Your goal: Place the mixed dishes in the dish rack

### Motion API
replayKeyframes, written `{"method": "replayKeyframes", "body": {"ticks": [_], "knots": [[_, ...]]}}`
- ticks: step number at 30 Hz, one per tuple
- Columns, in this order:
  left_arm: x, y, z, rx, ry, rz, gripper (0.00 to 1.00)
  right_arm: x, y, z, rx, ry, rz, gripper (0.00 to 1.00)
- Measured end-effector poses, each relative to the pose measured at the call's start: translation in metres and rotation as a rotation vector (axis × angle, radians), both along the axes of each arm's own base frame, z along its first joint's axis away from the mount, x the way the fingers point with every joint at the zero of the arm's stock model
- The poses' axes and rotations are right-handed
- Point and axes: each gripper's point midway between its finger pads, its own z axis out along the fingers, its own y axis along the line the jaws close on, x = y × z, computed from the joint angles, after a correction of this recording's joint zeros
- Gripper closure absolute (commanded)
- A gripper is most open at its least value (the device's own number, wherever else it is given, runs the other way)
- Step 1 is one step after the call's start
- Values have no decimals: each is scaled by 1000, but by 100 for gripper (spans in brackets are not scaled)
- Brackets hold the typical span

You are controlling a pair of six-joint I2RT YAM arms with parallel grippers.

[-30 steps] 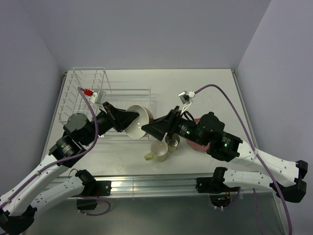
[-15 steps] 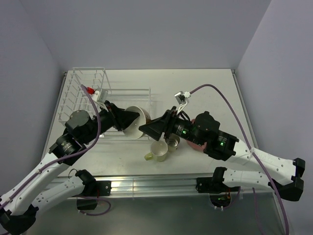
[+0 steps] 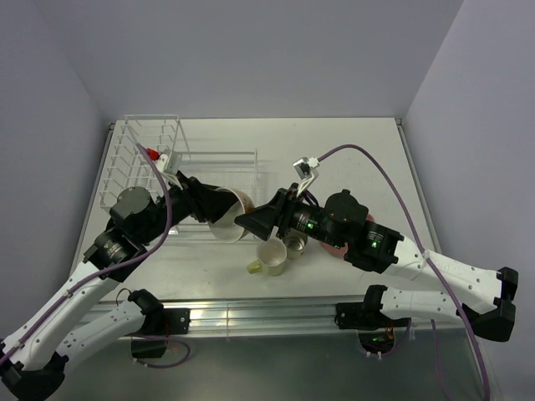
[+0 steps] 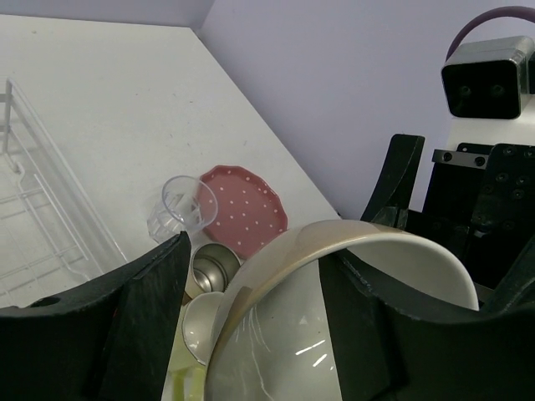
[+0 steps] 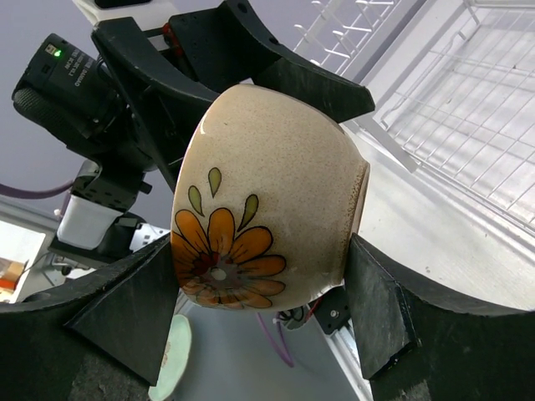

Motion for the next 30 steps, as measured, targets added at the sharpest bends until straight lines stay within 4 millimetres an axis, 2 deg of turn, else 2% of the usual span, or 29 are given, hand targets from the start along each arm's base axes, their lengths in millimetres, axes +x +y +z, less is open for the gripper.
{"method": "replayKeyframes", "body": {"ticks": [17, 30], "knots": [[8, 18, -15, 41, 28, 63, 20, 17, 6, -26, -76, 32, -45, 100], [11, 42, -26, 103, 36, 144, 17, 54, 4, -54, -159, 68, -119, 100]]}}
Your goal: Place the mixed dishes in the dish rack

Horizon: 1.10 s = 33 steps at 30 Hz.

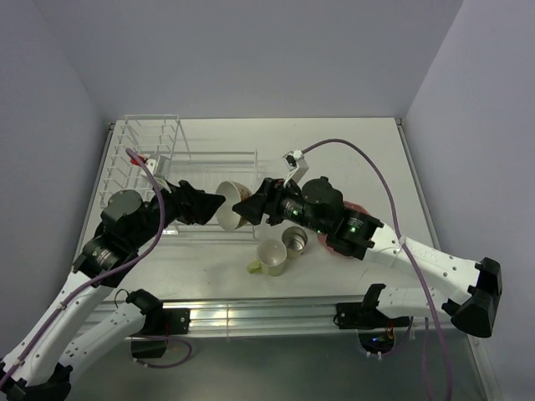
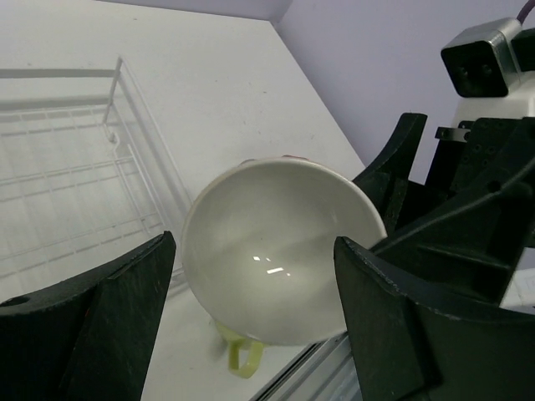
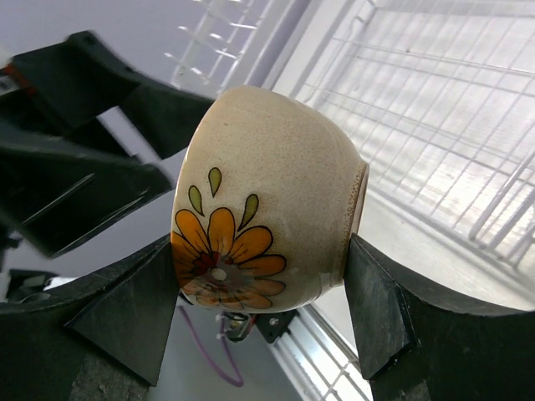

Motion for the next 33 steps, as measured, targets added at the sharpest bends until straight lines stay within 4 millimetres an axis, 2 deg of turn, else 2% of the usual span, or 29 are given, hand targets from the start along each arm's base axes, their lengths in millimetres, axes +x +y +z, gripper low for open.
{"method": "replayKeyframes", "body": {"ticks": [4, 13, 16, 20, 25, 33], "knots": [[-4, 12, 7, 13, -14, 41, 18, 16, 6, -9, -57, 7, -12, 100], [-29, 44, 64, -29, -138, 114, 19, 69, 35, -1, -175, -48, -30, 100], [-36, 51, 74, -39, -161, 123, 19, 90, 45, 0, -226, -73, -47, 100], [-42, 56, 72, -22, -165, 127, 19, 119, 62, -5, -302, -114, -69, 100], [-45, 59, 63, 6, -143, 126, 19, 152, 77, -29, -431, -137, -88, 100], [-49, 62, 61, 21, -152, 126, 19, 189, 78, -78, -646, -159, -135, 100]]}}
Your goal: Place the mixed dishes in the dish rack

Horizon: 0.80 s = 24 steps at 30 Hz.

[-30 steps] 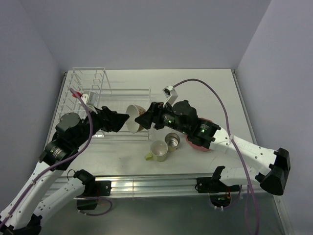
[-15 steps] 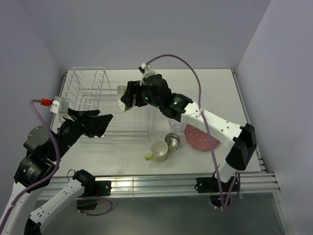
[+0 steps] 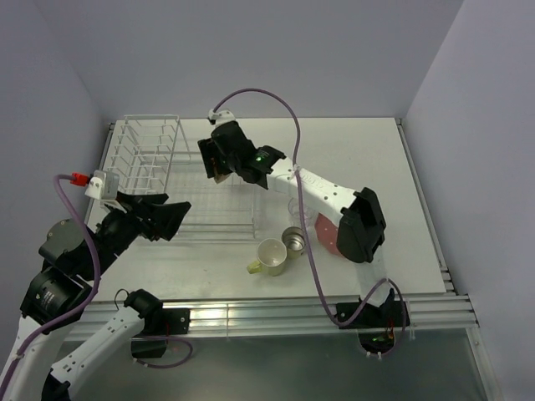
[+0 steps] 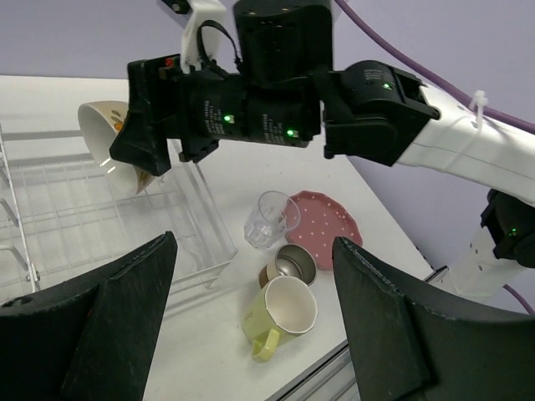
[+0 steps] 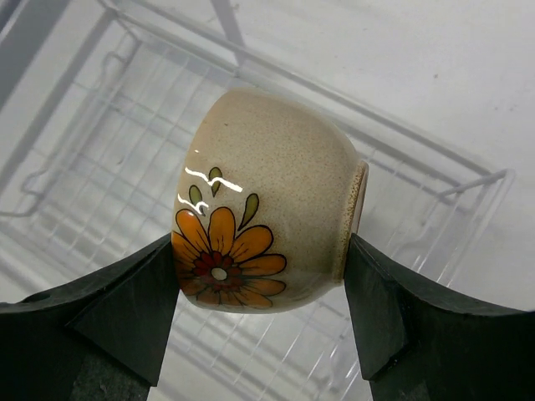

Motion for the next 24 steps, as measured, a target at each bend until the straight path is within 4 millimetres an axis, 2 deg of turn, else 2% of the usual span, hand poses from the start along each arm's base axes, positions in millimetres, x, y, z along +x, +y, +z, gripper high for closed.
{"method": "replayKeyframes", "body": {"ticks": [5, 10, 15, 24], "knots": [[0, 1, -5, 9, 11, 2, 19, 23, -5, -16, -129, -46, -48, 100], [-2, 2, -12, 13, 15, 2, 19, 38, -13, -29, -259, -93, -102, 100], [-4, 3, -13, 11, 13, 2, 19, 39, -23, -52, -396, -109, -135, 100], [-6, 4, -15, 10, 12, 2, 19, 38, -20, -88, -643, -185, -134, 100]]}}
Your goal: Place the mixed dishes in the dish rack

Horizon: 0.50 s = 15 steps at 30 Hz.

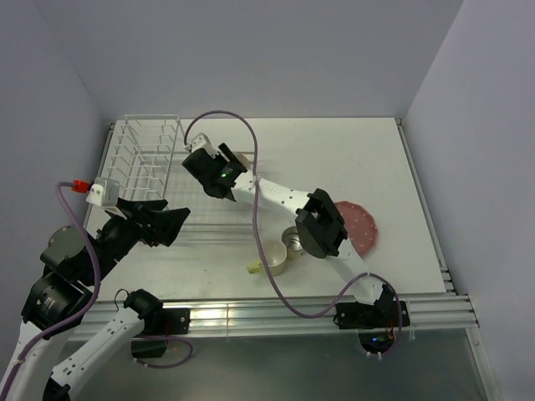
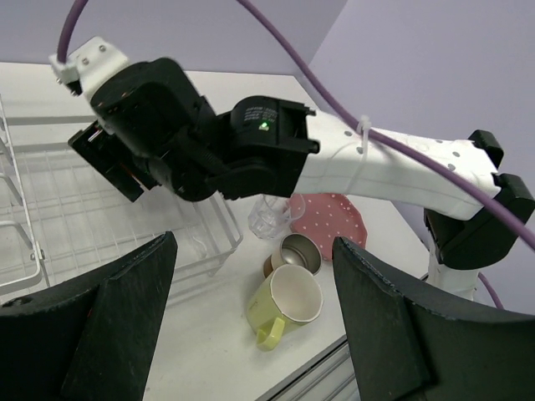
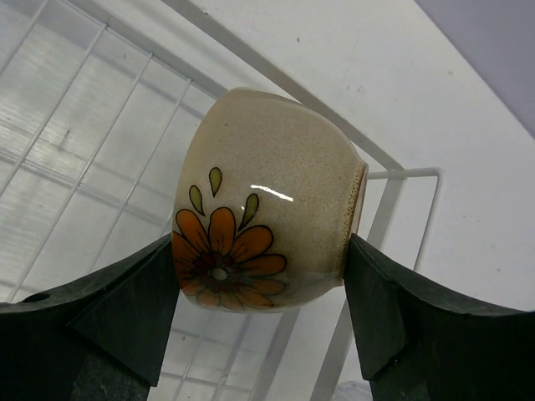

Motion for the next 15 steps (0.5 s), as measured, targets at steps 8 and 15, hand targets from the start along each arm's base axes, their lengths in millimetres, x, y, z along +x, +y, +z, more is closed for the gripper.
{"method": "replayKeyframes", "body": {"ticks": [8, 15], "knots": [[0, 0, -5, 6, 10, 0, 19, -4, 0, -9, -173, -60, 17, 100], [-1, 0, -7, 9, 15, 0, 19, -3, 7, 4, -232, -144, 30, 100]]}}
